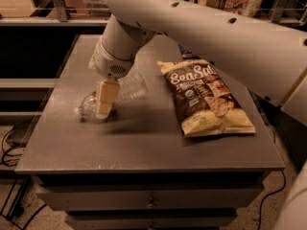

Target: Knock water bottle over

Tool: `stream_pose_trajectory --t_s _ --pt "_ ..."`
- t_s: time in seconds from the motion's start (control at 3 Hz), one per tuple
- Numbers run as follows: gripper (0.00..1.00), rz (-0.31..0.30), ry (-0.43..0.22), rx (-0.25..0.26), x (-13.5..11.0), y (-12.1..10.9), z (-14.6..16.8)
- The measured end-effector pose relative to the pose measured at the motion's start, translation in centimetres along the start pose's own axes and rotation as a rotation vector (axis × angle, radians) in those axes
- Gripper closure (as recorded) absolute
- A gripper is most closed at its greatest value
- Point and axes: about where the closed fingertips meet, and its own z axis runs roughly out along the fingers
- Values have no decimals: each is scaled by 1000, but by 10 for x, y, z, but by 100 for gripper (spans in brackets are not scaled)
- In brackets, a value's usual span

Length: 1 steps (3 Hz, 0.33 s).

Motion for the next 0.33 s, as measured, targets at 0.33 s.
stream_pose_trajectory --t_s 0.33 --pt "0 -1 2 1 0 0 0"
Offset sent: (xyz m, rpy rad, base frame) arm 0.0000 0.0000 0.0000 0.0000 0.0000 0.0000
